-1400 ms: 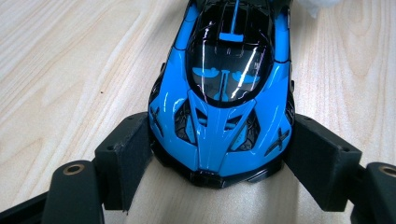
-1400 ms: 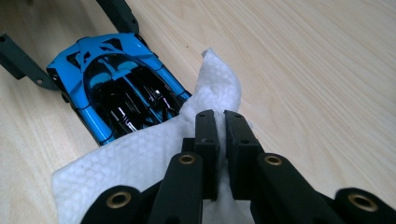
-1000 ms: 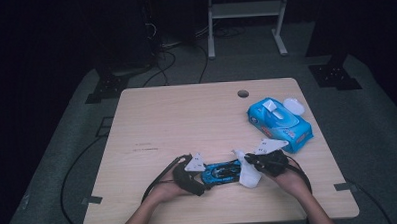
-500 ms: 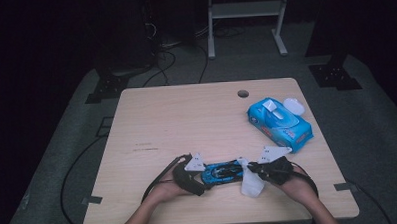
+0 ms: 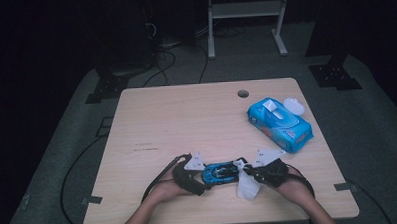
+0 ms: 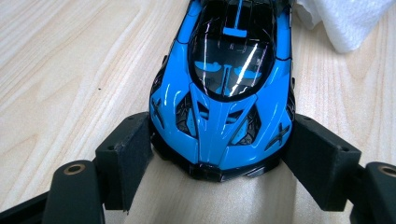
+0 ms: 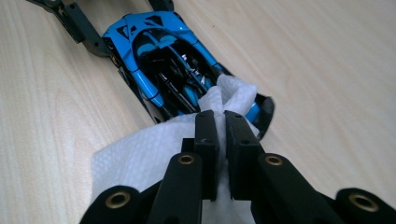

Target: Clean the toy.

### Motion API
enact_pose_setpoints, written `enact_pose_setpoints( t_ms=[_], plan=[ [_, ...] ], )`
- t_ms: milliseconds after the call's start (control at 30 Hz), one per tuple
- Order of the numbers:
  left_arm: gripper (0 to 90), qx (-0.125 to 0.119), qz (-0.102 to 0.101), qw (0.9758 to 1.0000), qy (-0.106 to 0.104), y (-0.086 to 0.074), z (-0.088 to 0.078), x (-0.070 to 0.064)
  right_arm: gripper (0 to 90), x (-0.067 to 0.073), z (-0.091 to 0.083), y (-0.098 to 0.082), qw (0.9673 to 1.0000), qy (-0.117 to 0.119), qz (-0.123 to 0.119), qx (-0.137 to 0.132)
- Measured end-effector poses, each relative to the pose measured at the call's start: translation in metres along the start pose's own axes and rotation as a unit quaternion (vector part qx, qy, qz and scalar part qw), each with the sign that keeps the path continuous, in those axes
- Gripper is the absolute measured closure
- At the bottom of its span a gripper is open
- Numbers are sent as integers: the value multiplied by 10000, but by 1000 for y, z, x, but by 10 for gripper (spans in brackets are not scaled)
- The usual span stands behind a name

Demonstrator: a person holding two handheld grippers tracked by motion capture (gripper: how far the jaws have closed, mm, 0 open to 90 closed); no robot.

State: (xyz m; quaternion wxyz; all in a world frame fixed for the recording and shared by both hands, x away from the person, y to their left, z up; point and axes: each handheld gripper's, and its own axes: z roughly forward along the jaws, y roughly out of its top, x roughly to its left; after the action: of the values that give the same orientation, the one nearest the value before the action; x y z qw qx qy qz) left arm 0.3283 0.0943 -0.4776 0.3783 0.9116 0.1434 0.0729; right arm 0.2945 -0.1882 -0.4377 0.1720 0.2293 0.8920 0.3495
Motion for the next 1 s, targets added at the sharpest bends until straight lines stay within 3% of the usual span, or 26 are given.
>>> enact_pose_setpoints(
  t_ms=[167,300,400,600,767,867,1000],
  plan=[
    [252,14,-16,10000,13,0,0,-1,839,-1,-4,4,9995,133,166,-239],
    [252,24,5,10000,14,1,0,0,839,-1,4,-2,9990,303,265,-167],
    [252,54,19,10000,12,2,0,0,839,-4,7,-7,9976,431,504,-211],
    [249,98,-54,9999,-119,4,-5,3,839,-2,8,-7,9982,390,426,-189],
    [250,-168,-358,9988,-302,4,-14,10,839,0,9,-7,9984,374,391,-191],
    [255,-446,-703,9957,-409,3,-17,16,839,1,9,-7,9985,365,358,-205],
    [307,-478,-970,9933,-398,2,-16,22,840,0,9,-11,9978,397,416,-330]
  ],
)
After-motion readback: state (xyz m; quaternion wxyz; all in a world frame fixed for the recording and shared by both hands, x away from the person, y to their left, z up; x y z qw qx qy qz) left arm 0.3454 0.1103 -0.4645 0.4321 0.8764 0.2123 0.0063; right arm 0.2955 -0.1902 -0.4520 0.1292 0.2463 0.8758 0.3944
